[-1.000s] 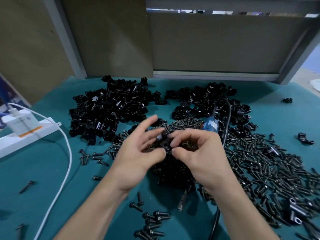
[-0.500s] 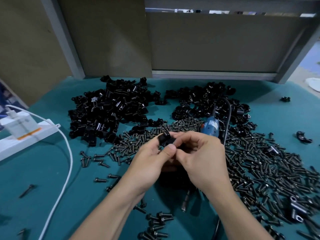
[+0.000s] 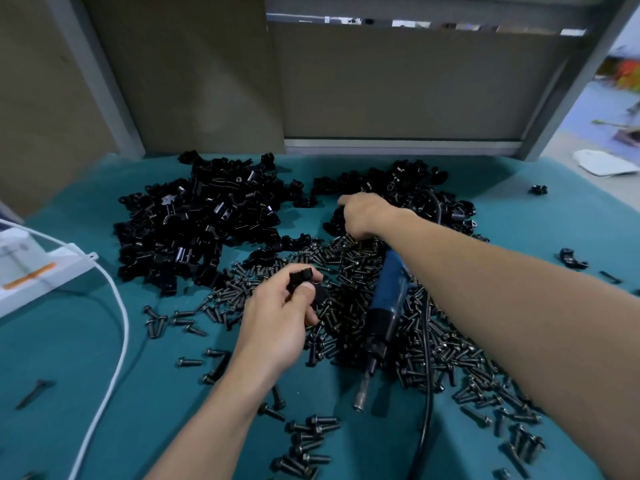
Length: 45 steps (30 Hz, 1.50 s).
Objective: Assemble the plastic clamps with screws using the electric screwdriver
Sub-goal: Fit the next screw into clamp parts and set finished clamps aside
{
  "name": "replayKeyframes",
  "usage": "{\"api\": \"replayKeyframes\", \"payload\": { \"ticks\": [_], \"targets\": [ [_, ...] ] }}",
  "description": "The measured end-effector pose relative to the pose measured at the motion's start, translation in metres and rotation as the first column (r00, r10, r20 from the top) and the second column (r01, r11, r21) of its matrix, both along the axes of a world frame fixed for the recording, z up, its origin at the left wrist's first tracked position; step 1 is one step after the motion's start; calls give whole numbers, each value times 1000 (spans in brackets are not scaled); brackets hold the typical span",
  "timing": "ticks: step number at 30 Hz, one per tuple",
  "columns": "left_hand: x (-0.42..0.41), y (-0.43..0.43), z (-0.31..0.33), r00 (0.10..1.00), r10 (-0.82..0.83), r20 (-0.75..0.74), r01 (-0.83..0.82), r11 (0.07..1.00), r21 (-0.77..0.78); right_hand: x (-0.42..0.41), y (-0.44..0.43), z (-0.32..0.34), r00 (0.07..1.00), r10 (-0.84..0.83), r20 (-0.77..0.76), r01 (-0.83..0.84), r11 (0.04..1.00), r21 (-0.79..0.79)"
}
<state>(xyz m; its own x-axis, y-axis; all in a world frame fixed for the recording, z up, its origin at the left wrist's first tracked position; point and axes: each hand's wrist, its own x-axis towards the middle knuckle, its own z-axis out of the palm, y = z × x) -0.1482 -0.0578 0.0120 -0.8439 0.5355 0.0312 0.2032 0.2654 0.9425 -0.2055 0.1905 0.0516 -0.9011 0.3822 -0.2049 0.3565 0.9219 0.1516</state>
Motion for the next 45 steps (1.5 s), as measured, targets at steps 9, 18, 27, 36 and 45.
{"api": "replayKeyframes", "payload": {
  "ticks": [9, 18, 27, 36, 45],
  "targets": [
    [-1, -1, 0, 1000, 0, 3, 1, 999, -32, 6, -1, 12, 996, -81, -42, 78, 994, -72],
    [1, 0, 1, 1000, -11, -25, 10, 999, -42, 40, -1, 24, 979, -92, -182, 63, 985, -161],
    [-2, 1, -3, 999, -7, -50, 5, 999, -42, 31, -1, 16, 973, -129, -192, 105, 986, -128],
    [-3, 2, -8, 992, -60, -107, 54, 997, -57, 97, -53, 35, 561, -541, -627, -128, 691, -711],
    [10, 3, -4, 962, -6, -274, 12, 1000, 21, 170, -112, 0, 619, -743, -256, -448, -66, -892]
  ]
}}
